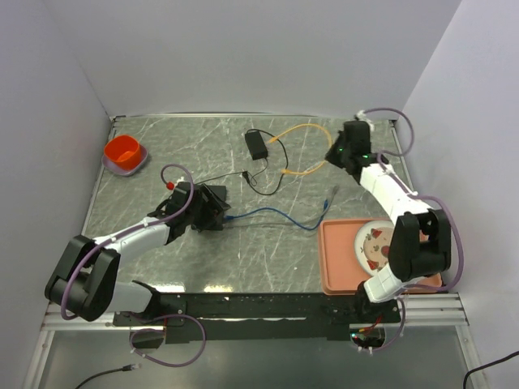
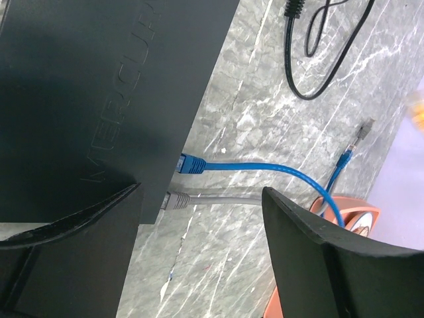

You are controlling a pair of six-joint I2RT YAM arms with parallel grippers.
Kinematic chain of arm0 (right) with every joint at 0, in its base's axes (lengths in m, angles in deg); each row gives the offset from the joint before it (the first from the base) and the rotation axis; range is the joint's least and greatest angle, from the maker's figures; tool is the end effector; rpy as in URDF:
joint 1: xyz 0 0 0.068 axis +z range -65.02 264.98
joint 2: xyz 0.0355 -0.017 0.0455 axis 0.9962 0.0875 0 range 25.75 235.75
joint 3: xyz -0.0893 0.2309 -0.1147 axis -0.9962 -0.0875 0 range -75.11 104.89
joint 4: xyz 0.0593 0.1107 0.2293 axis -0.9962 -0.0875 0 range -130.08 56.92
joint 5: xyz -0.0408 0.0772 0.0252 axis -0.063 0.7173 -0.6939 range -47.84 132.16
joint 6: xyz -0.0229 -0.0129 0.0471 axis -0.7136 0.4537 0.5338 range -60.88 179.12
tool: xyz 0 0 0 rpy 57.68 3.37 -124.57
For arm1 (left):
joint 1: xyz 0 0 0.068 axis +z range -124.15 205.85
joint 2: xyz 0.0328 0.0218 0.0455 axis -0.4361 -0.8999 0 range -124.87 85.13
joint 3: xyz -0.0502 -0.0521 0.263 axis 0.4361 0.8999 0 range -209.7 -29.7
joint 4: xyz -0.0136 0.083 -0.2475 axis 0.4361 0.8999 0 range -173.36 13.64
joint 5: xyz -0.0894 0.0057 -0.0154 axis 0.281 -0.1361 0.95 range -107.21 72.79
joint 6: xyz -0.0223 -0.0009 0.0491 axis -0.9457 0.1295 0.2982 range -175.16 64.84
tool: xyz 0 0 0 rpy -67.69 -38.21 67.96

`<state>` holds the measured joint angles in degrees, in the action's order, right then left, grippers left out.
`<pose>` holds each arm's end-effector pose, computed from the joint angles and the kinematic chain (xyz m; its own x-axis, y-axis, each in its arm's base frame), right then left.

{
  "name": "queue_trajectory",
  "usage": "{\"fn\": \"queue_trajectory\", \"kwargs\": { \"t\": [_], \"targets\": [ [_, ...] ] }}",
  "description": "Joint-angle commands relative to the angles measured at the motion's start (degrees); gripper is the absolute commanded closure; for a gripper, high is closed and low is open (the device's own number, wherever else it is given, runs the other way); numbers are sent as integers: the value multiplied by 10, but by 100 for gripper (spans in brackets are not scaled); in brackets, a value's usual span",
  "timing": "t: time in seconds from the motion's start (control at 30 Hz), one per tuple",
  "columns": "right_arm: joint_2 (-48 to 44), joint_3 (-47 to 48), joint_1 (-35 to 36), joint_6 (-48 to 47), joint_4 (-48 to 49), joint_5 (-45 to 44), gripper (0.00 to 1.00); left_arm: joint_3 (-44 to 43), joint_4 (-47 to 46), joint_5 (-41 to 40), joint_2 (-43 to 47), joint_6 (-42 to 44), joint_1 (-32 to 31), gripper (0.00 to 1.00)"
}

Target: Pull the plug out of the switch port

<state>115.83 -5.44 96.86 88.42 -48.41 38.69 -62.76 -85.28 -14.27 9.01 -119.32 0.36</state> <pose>0.3526 0.0719 0.2843 -0.5756 0.3780 -0.7251 0.1424 0.9195 0.3663 0.2331 -0.1131 0.1742 -0.6771 -0.6729 -0.2978 -0.3319 0.6405 -0.6926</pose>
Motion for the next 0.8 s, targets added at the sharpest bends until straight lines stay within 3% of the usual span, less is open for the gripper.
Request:
{"fn": "queue_trajectory", "kwargs": {
  "t": [0.0,0.23,0.3,0.33,0.43,0.63,0.73,0.77],
  "targets": [
    [-32,-14,-58,90,86,32,100,8,0,15,4,-3,3,22],
    [78,99,-116,134,17,0,100,9,-5,25,-10,-10,3,21],
    [126,139,-133,126,-30,-3,85,6,2,24,-13,-10,3,23],
    [136,167,-133,110,-40,-9,66,3,7,22,-15,-8,2,23],
    [124,146,-121,96,-1,-4,51,0,16,12,-7,-6,3,24],
    [56,108,-61,67,33,-13,49,-8,34,3,-1,-4,3,24],
    [12,51,1,34,69,32,49,-8,43,-7,5,-3,4,24],
    [6,38,20,24,90,95,50,-7,45,-11,7,-3,6,24]
  ]
}}
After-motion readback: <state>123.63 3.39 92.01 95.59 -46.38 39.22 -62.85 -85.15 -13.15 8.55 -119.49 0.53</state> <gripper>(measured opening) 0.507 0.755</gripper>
